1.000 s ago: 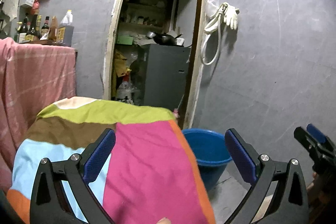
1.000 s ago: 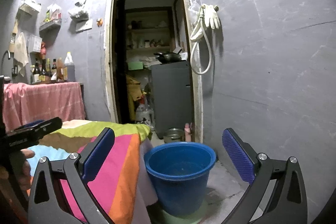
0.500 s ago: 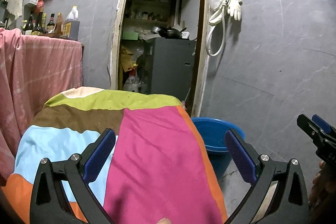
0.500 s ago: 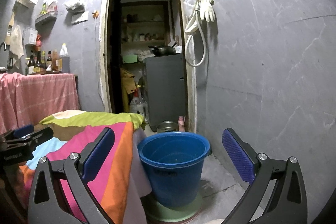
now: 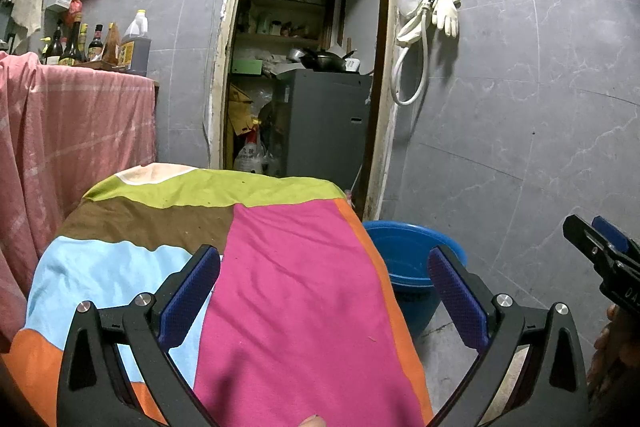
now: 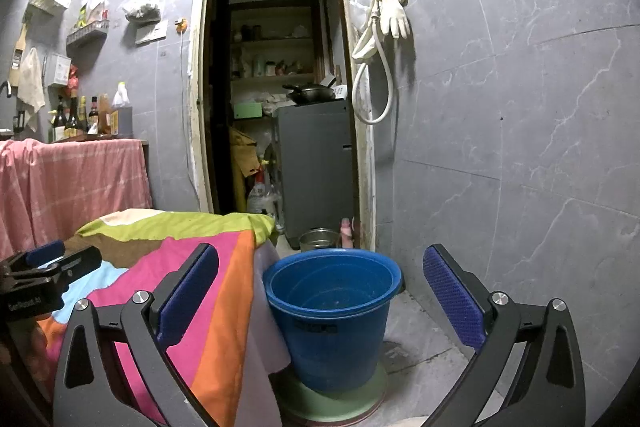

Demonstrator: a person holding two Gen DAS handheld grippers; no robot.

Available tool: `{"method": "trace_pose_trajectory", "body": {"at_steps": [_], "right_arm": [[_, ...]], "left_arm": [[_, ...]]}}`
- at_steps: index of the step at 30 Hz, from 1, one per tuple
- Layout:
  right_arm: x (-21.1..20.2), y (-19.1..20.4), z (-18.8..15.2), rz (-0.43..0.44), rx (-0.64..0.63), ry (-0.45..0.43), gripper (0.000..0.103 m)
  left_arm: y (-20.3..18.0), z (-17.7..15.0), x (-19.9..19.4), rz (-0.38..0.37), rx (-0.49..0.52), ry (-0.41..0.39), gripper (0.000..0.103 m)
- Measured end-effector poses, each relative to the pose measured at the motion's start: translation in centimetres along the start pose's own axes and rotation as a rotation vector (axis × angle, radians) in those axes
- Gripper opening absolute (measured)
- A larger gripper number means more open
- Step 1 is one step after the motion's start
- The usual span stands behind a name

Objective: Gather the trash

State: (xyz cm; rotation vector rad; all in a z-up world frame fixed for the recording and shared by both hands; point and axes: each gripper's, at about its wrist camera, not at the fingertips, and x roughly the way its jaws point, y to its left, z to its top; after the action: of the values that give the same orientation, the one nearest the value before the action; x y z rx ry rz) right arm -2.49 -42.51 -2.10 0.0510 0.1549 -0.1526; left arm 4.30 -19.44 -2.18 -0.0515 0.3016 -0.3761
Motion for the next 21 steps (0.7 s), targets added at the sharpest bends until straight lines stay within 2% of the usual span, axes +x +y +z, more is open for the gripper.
{"method": "trace_pose_trajectory", "body": {"at_steps": [21], "right_arm": [[0.01,-0.40,-0.09,0.002,0.008,0.003,0.103]], "left_arm": [[0.21,-0.20,0.16,-0.002,-0.001,0.004,0.102]]}}
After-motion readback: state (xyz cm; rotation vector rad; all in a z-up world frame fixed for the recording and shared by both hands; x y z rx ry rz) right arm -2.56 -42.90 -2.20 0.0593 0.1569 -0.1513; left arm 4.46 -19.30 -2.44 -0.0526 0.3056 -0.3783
